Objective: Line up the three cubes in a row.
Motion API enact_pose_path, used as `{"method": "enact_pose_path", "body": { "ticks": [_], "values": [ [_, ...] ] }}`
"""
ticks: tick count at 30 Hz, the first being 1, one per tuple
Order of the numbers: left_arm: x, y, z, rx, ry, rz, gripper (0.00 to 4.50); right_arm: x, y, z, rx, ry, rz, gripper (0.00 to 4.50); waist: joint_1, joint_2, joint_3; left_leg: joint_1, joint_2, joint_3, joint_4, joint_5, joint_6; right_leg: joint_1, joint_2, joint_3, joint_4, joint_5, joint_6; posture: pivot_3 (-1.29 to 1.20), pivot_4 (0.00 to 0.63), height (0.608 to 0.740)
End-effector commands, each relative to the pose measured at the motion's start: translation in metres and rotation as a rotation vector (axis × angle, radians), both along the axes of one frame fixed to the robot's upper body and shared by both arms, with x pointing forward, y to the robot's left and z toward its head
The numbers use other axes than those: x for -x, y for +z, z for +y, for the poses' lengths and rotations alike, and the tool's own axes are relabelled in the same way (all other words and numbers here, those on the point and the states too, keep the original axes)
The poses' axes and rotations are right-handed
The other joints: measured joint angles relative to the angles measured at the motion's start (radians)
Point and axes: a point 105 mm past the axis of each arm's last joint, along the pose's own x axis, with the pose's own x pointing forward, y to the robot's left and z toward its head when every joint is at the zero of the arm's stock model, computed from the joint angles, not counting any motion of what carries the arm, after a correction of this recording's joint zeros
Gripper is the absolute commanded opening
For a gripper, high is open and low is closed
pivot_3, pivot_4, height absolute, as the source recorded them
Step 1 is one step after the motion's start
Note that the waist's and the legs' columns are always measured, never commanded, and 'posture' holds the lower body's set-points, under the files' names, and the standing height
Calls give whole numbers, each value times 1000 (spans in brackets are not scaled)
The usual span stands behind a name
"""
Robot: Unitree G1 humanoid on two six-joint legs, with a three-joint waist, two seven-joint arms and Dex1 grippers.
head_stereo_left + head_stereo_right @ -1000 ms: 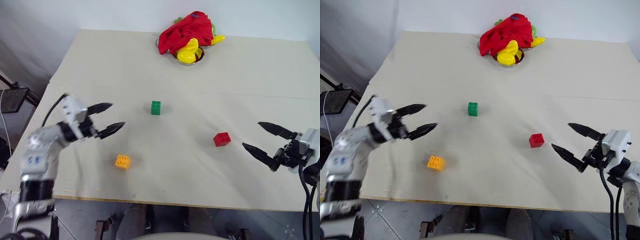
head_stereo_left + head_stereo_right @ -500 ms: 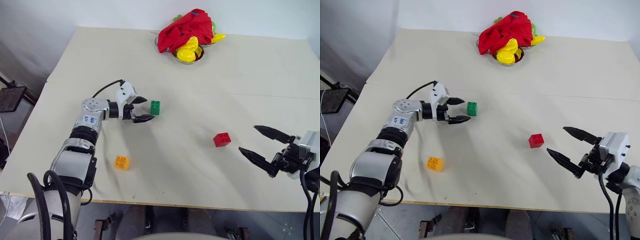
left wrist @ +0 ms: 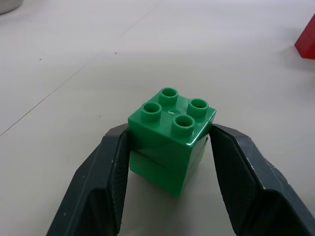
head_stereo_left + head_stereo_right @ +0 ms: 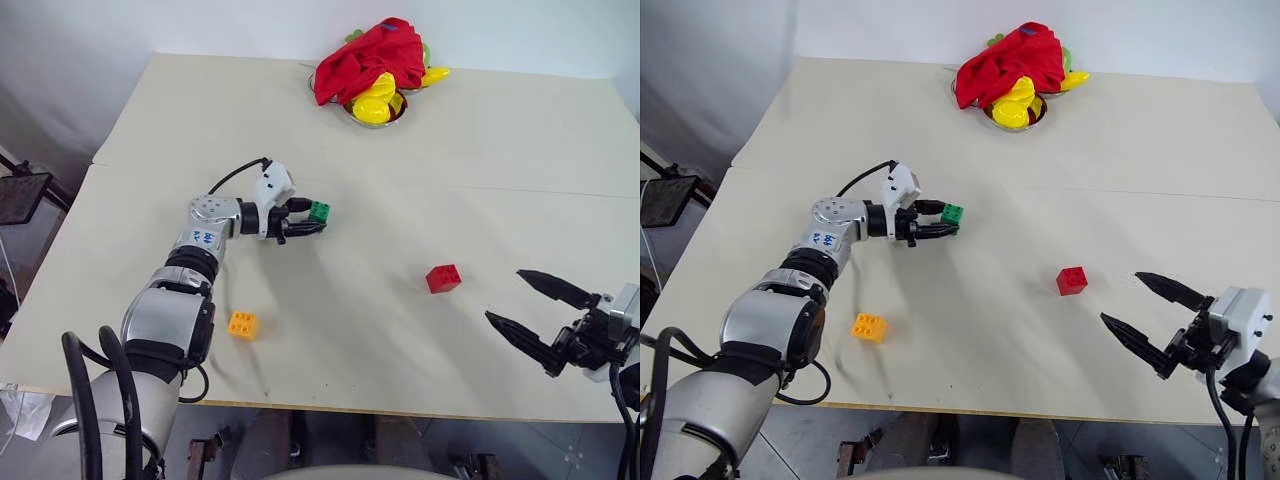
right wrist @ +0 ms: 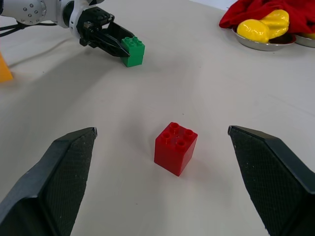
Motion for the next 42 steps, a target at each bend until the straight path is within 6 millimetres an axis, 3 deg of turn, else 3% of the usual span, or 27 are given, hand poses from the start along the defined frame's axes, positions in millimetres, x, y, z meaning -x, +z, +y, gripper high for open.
{"method": "enact_pose_path", "body": {
  "ticks": [1, 7, 12, 14, 18, 23, 25, 31, 35, 42],
  "values": [
    [-1, 7, -1, -25, -21, -37, 2154, 5, 11, -1, 10, -12, -54, 4500, 1, 0, 0, 0, 0, 0, 0, 0, 0, 0, 0, 0, 0, 0, 0, 0, 150, 740],
    [7, 30, -8, 18, -134, -76, 2142, 7, 10, -3, 16, -28, -56, 4500, 1, 0, 0, 0, 0, 0, 0, 0, 0, 0, 0, 0, 0, 0, 0, 0, 150, 740],
    [28, 71, -45, -65, -424, -157, 2142, 12, 11, -12, 40, -45, -46, 4500, 9, -1, 0, -2, -1, -1, 1, 0, 0, 0, 0, -1, 0, 0, 0, 0, 150, 740],
    [33, 76, -52, -72, -466, -148, 2142, 12, 12, -12, 42, -46, -47, 4500, 9, -1, 0, -2, -1, 0, 1, 0, 1, 0, 0, -1, -1, 0, 0, 0, 150, 740],
    [50, 81, -86, -161, -530, -110, 2142, 12, 10, -12, 44, -50, -48, 4500, 1, 0, 0, -1, 0, 0, 0, 0, 1, 0, 0, -1, 0, 0, 0, 0, 150, 740],
    [69, 55, -111, -182, -386, -29, 2142, 12, 6, -10, 29, -65, -53, 4500, 0, 0, 0, 0, 0, 0, 0, 0, 1, 0, 0, 1, 0, 0, 0, 0, 150, 740],
    [67, 39, -112, -213, -287, -33, 2142, 13, 5, -11, 23, -77, -57, 4500, 1, 0, 0, 0, 1, 0, 1, 0, 1, 0, 0, 1, 1, 0, 0, 0, 150, 740],
    [65, 17, -106, -151, -107, 77, 2142, 18, 0, -14, 27, -112, -56, 4500, 4, 1, 0, 0, 5, -1, 2, 1, 1, 1, 0, 2, 2, 0, 0, 0, 150, 740],
    [75, -3, -99, -166, -85, 114, 2142, 22, -2, -16, 21, -127, -45, 4500, 4, 2, -1, 1, 5, -1, 2, 1, 1, 1, -1, 2, 2, 0, 0, 0, 150, 740],
    [88, -17, -100, -171, -122, 107, 2142, 21, -4, -11, 13, -126, -40, 4500, 4, 4, -2, 2, 5, -1, 2, 1, 1, 2, -1, 2, 2, 0, 0, 0, 150, 740]
  ]
}}
